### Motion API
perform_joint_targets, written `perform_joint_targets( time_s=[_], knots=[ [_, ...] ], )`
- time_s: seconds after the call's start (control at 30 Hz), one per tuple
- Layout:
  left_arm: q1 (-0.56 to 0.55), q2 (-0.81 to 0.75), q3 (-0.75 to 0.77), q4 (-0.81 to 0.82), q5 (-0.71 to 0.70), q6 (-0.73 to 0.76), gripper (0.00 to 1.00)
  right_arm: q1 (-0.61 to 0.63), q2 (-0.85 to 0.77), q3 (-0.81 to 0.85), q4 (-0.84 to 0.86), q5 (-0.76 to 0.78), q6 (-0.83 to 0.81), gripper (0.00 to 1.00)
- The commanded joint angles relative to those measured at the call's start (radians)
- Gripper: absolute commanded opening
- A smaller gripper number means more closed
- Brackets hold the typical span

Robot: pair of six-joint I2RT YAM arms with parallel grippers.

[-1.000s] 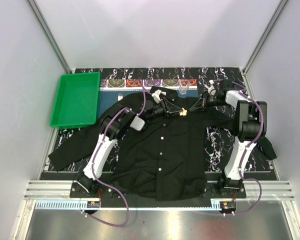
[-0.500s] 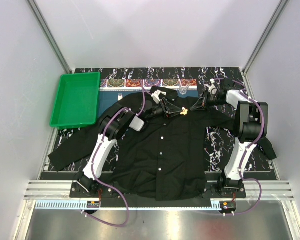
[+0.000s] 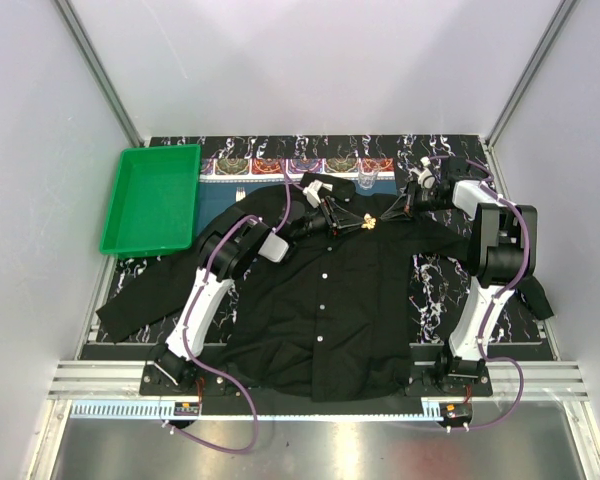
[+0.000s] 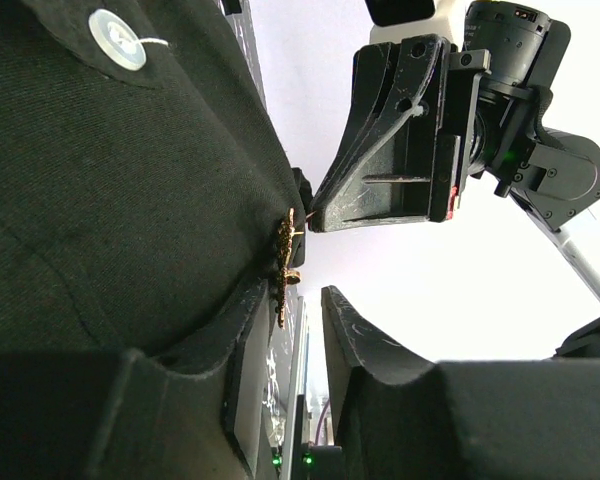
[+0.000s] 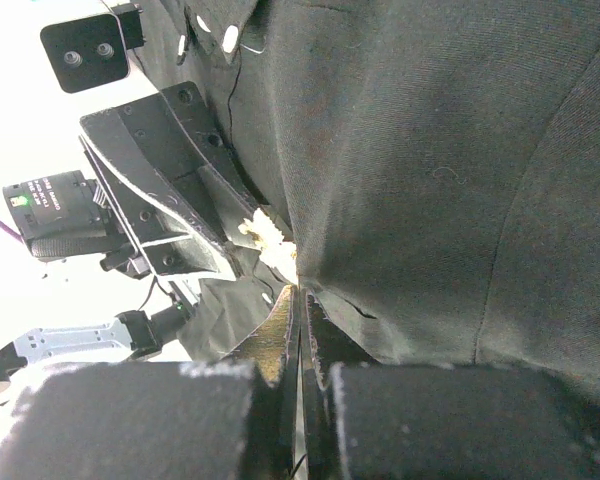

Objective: Pin the brooch onto the clothing
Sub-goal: Pin the brooch to the clothes.

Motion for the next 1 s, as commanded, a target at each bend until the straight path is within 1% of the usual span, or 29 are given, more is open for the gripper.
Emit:
perform_joint_targets(
  time_s=[0.0, 0.23, 0.33, 0.5, 0.53, 0.57, 0.63, 0.7, 0.8, 0.9, 0.97],
  knots=[
    [-0.006, -0.043, 0.003, 0.214, 0.015, -0.003, 0.31, 0.003, -0.057, 0.004, 0.017, 0.0, -0.005, 0.0],
    [-0.008, -0.037, 0.012, 0.273, 0.02, -0.004, 0.33, 0.003, -0.065, 0.003, 0.012, 0.015, -0.018, 0.0],
    [-0.008, -0.04, 0.006, 0.277, 0.006, -0.006, 0.31, 0.003, -0.069, 0.001, 0.009, 0.007, -0.028, 0.0],
    [-0.011, -0.036, 0.012, 0.231, 0.001, 0.013, 0.2, 0.011, -0.072, 0.006, 0.0, -0.002, -0.051, 0.0],
    [-0.011, -0.034, 0.015, 0.225, 0.0, 0.013, 0.17, 0.014, -0.071, 0.014, -0.005, -0.002, -0.052, 0.0],
    [-0.013, -0.034, 0.017, 0.211, 0.0, 0.017, 0.12, 0.02, -0.063, 0.018, -0.02, 0.001, -0.057, 0.0],
    [-0.014, -0.031, 0.026, 0.191, 0.001, 0.024, 0.06, 0.026, -0.062, 0.027, -0.031, 0.006, -0.072, 0.01],
    [-0.017, -0.029, 0.034, 0.152, 0.004, 0.028, 0.01, 0.035, -0.065, 0.032, -0.036, 0.013, -0.083, 0.04],
    [-0.02, -0.022, 0.053, 0.087, 0.006, 0.03, 0.0, 0.044, -0.063, 0.041, -0.042, 0.013, -0.091, 0.06],
    [-0.025, -0.016, 0.07, 0.027, 0.011, 0.048, 0.0, 0.046, -0.06, 0.049, -0.048, 0.012, -0.098, 0.12],
    [-0.025, -0.011, 0.072, 0.003, 0.006, 0.05, 0.0, 0.046, -0.06, 0.054, -0.065, 0.013, -0.104, 0.21]
  ],
)
